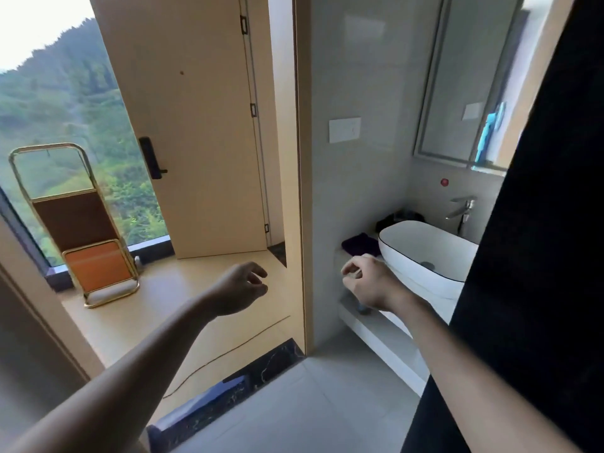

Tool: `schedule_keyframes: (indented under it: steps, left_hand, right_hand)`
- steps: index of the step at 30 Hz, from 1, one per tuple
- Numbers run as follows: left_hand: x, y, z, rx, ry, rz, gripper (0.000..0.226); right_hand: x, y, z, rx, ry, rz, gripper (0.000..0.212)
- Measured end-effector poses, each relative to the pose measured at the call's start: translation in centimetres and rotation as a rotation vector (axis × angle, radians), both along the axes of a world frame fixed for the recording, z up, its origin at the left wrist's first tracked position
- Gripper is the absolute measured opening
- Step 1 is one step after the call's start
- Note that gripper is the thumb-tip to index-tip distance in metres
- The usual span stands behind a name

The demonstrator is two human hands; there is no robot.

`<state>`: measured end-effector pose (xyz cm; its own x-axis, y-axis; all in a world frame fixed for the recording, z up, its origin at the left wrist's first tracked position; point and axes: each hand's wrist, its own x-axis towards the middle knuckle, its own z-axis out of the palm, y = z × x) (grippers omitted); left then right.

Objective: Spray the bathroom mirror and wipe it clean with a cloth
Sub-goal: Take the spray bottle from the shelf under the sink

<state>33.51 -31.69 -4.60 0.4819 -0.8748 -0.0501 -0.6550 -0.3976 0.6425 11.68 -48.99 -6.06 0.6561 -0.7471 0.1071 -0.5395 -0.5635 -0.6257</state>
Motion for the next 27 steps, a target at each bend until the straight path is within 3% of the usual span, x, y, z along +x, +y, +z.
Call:
schedule_keyframes:
  steps: [5,13,19,23,27]
  left_hand:
    - [3.4,-7.4,1.1,-0.088,-0.026,-0.106,0.027]
    - [7.3,-16.9,0.5,-0.117,0.024,-0.205,0.026]
    - [11.3,-26.1,-1.8,-0.098,0.058,-0.243,0.041]
    - [14.2,-32.9,-5.7,-0.001,0.096,-0.205,0.048]
    - [15.5,-40.3,-8.4,0.146,0.094,-0.302,0.049]
  right_hand:
    - [2.6,-4.5,-0.2,0.05,-0.165,-0.179,0.015]
    - [5.1,-12.7,-1.1,0.04,-0.275,-0.367,0.024]
    - [8.9,-21.0,-5.3,0.134,-0.244,-0.373,0.024]
    - [10.0,-28.2,-8.5,0.219,-0.214,-0.425,0.024]
    - [9.6,-34.9,-11.1,0.284,-0.175,-0.496,0.024]
